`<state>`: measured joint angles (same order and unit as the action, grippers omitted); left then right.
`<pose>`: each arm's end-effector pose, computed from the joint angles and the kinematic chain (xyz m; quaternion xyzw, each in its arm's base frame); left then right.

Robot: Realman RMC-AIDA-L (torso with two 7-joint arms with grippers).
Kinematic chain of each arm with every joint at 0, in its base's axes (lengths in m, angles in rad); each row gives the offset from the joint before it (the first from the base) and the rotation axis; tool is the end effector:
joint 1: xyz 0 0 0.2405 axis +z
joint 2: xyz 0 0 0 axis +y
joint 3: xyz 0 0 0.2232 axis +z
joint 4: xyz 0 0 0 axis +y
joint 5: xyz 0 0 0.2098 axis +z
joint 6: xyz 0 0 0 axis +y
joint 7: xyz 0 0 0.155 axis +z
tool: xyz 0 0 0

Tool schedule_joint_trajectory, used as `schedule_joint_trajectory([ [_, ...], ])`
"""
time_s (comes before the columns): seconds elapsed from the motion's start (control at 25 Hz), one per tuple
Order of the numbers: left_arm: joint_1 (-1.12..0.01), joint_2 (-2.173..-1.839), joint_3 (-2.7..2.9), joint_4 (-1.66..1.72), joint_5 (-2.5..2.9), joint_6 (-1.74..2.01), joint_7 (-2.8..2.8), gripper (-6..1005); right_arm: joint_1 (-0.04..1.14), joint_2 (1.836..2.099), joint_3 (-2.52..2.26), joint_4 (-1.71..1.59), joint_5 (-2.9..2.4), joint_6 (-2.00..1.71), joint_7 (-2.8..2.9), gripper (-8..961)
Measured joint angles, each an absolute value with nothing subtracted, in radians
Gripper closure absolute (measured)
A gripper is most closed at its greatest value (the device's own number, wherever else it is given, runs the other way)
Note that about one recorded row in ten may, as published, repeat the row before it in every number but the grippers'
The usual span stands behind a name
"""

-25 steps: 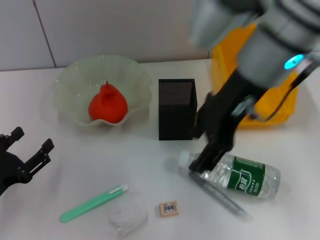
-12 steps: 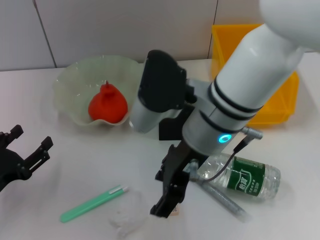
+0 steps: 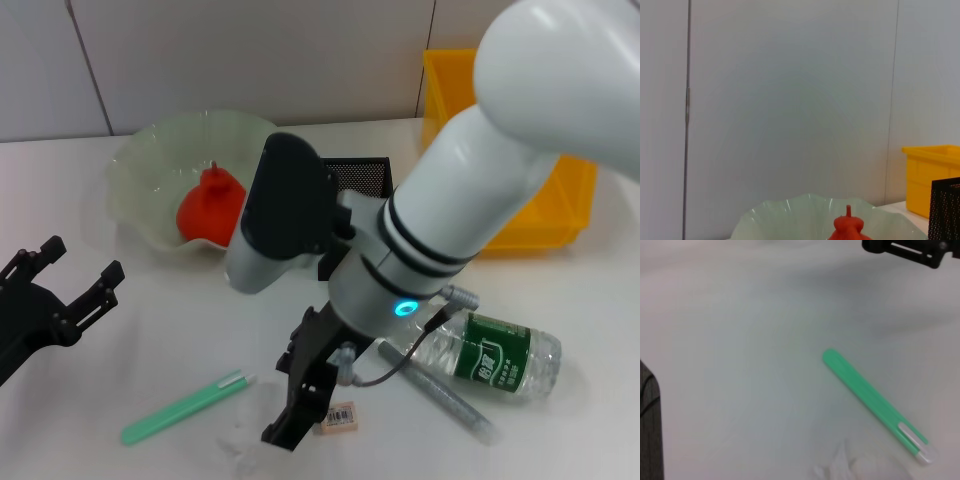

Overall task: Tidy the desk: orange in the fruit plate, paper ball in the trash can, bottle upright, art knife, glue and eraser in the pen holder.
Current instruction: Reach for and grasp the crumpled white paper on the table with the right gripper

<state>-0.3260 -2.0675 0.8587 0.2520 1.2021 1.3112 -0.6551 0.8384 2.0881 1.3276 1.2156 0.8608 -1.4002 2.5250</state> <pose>-0.3050 0.2910 -0.0018 -0.8238 -0.2112 -0.3149 0.4214 0.0656 0.3023 -0.0935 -0.9784 0.1213 -0.1657 0.0228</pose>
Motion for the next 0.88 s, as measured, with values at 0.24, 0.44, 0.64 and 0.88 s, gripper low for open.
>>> schedule_joint_trajectory([
  [0.24,-0.330,-2.068,0.860,0.250,1.203,1.312,-0.655,173,0.841,2.090,1.265,1.162,0.902,-1.312,2.546,155],
  [0.44,-0.332,-2.068,0.861,0.250,1.203,1.318,-0.655,174,0.852,2.091,1.227,1.116,0.922,-1.261,2.547,141],
  [0.64,-0.340,-2.068,0.861,0.250,1.205,1.317,-0.655,174,0.865,2.091,1.204,1.075,0.924,-1.227,2.545,150],
  [0.88,-0.350,-2.068,0.861,0.250,1.214,1.314,-0.656,175,0.868,2.091,1.166,1.070,0.924,-1.208,2.545,160],
])
